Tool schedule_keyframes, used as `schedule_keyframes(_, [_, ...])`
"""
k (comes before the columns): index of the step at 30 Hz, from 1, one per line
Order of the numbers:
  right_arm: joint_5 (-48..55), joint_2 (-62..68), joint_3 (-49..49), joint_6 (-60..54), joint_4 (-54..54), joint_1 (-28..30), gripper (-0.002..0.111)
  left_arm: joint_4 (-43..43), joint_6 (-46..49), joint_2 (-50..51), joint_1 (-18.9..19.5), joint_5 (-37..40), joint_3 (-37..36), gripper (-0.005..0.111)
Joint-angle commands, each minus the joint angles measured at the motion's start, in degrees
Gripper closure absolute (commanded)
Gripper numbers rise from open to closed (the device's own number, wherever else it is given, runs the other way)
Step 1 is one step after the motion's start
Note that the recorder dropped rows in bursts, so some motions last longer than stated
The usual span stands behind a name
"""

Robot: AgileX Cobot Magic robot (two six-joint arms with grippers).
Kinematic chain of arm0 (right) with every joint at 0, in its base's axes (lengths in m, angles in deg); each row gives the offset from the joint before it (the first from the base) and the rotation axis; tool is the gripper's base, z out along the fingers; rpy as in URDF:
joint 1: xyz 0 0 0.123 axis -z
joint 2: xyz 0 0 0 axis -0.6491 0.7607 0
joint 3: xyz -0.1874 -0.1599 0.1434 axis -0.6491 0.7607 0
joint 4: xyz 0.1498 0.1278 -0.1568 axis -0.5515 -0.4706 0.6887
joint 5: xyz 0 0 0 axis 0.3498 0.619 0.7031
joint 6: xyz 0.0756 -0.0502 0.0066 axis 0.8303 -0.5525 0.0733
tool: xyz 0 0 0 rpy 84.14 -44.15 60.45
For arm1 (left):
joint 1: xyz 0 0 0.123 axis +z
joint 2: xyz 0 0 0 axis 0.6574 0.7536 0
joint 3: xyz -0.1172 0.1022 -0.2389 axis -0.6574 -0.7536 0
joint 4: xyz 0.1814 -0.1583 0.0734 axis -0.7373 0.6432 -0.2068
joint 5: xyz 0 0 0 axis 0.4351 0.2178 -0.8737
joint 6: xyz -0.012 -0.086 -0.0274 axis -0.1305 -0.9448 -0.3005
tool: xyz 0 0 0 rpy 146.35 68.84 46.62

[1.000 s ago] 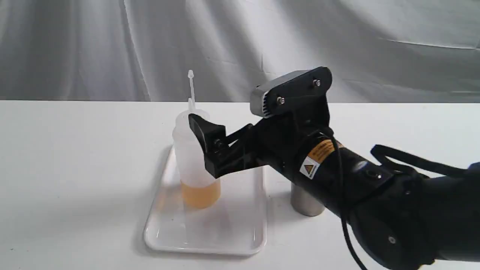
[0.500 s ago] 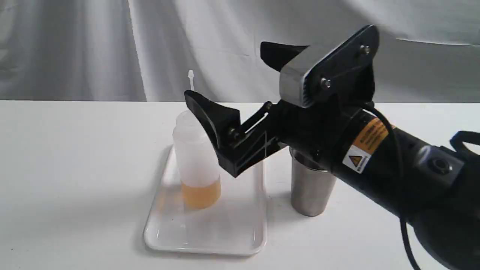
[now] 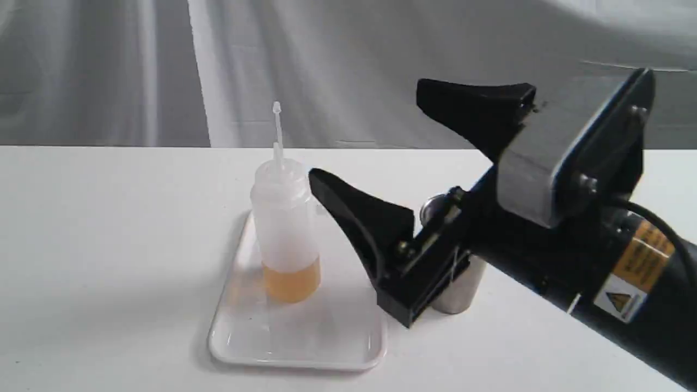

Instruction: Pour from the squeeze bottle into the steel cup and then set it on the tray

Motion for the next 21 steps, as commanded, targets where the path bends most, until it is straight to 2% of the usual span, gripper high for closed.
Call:
schedule_keyframes(1, [0.2, -3.0, 2.8, 0.7, 2.8, 0.3, 0.030, 0.0, -0.2, -0.1, -0.5, -0.4, -0.3, 0.107])
schedule_keyframes(8, [0.2, -9.2, 6.8, 6.6, 4.6, 0.3, 0.087, 0.0, -0.3, -0.1, -0.5, -0.4, -0.3, 0.107])
schedule_keyframes(11, [0.2, -11.3, 7.9, 9.2, 5.9, 0.3, 0.107, 0.0, -0.3, -0.1, -0.5, -0.4, -0.3, 0.107])
schedule_keyframes(21, [6.6, -15.6, 7.9, 14.9, 11.9, 0.3, 0.108, 0.0, 0.0, -0.1, -0.5, -0.4, -0.3, 0.107])
